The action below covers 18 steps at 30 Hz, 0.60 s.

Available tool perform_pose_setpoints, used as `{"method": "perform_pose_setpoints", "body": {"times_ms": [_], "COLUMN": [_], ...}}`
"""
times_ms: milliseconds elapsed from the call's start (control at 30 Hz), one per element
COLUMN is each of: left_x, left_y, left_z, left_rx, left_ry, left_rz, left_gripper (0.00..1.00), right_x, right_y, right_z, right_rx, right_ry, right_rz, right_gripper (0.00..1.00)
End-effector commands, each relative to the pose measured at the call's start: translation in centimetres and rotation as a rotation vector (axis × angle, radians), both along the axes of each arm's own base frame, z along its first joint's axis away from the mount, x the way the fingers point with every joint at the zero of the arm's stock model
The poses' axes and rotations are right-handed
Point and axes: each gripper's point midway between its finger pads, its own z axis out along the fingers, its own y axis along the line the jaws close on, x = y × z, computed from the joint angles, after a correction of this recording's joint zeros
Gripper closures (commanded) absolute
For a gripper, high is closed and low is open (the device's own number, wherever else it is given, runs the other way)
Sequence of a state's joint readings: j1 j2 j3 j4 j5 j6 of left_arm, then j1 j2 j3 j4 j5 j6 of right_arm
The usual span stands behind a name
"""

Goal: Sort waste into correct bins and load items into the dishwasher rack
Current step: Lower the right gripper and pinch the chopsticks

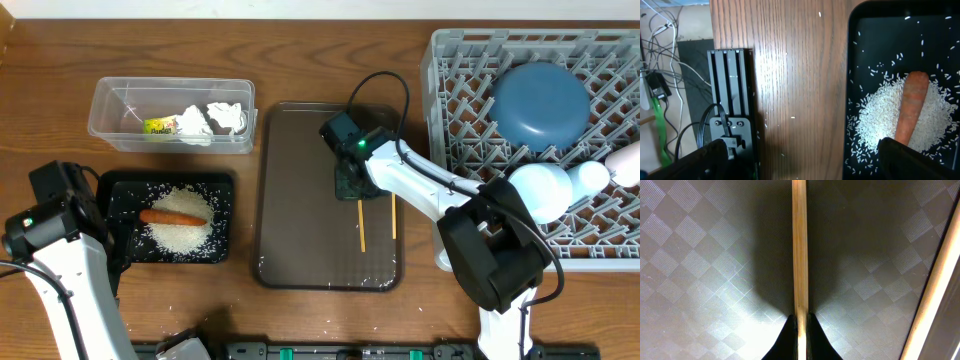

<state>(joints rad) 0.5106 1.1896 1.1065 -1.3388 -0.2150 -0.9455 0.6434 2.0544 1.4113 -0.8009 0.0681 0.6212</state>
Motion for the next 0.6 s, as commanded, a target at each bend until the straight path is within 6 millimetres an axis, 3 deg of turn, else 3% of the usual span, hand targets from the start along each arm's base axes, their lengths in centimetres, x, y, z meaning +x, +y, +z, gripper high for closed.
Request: {"method": "perform_pose_setpoints", "body": {"times_ms": [0, 167, 333, 433, 467, 533, 567], "left_x": [-0.2, -0.2, -0.2, -0.2, -0.2, -0.2, -0.2], "left_y": [0.1, 0.1, 0.1, 0.1, 0.1, 0.1, 0.1], "left_z": [-0.1, -0.1, -0.1, -0.1, -0.1, -0.1, -0.1], "left_rx": [0.000, -0.001, 0.000, -0.001, -0.001, -0.001, -0.001], "left_ry": [0.012, 0.013, 0.012, 0.013, 0.013, 0.013, 0.013], "left_rz": [0.005, 0.005, 0.005, 0.005, 0.005, 0.005, 0.005], "left_gripper": [0.02, 0.02, 0.02, 0.02, 0.02, 0.02, 0.02], "right_x": [0.3, 2.4, 6.0, 7.0, 7.0, 6.6, 6.3], "right_y": [0.3, -0.1, -3.0, -4.2, -4.3, -4.1, -3.9], "right_z": [0.2, 4.6, 12.4, 16.2, 16.9, 17.6, 17.6], "right_rx": [0.001, 0.020, 0.046, 0.124, 0.159, 0.232, 0.250], "right_ry": [-0.009, -0.056, -0.171, -0.214, -0.216, -0.199, -0.183], "right_rz": [0.038, 0.072, 0.087, 0.115, 0.117, 0.115, 0.118], "right_gripper": [0.99, 0.99, 0.99, 0.99, 0.95, 0.73, 0.71]}}
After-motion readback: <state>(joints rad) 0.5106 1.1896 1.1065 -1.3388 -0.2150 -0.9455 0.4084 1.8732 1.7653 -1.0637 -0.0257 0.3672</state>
